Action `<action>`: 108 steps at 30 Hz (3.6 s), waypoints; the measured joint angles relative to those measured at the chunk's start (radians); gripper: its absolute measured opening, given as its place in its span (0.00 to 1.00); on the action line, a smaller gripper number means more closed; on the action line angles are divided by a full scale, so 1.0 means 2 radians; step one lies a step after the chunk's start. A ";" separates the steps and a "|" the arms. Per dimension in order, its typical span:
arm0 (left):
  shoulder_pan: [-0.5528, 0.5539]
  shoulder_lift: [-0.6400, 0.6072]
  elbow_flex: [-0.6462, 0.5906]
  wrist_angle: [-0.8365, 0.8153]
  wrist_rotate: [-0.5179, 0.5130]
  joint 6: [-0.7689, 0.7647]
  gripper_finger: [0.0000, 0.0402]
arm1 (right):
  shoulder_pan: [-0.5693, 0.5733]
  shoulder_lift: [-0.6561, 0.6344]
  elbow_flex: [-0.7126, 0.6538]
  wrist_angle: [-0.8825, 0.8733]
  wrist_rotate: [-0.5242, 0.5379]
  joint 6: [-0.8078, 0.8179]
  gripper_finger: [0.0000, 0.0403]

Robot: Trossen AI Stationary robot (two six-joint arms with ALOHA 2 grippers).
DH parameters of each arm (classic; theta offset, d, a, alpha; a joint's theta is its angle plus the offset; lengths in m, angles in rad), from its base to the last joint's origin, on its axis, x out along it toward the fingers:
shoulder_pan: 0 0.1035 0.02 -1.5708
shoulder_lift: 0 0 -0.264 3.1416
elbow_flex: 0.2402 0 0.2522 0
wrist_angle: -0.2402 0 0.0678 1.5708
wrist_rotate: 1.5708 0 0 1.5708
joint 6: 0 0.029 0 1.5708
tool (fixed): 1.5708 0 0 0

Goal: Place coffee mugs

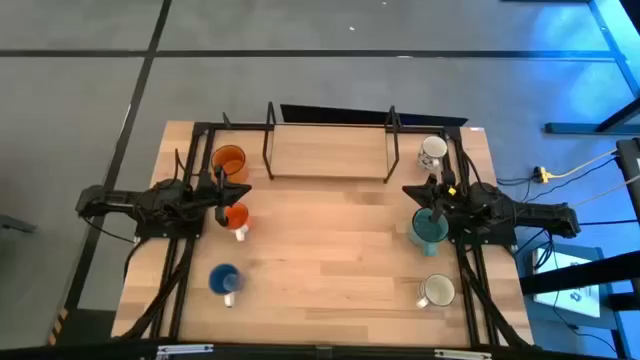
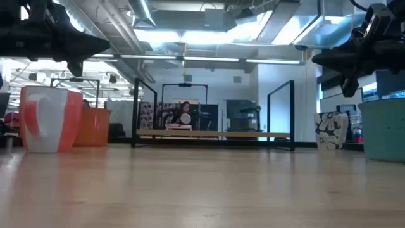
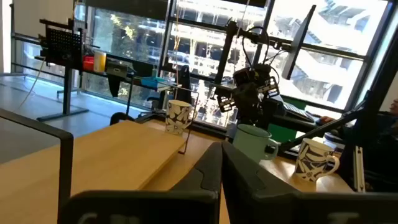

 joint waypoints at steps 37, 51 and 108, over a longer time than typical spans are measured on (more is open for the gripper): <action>0.000 0.000 0.000 0.000 -0.009 -0.001 0.00 | 0.000 0.005 0.023 0.010 0.003 0.012 0.00; 0.000 0.000 0.000 0.000 -0.023 -0.004 0.00 | 0.000 0.194 0.282 -0.303 -0.016 0.017 0.00; 0.000 0.000 0.000 0.000 -0.048 -0.012 0.00 | 0.000 0.631 0.412 -0.583 -0.179 0.200 0.53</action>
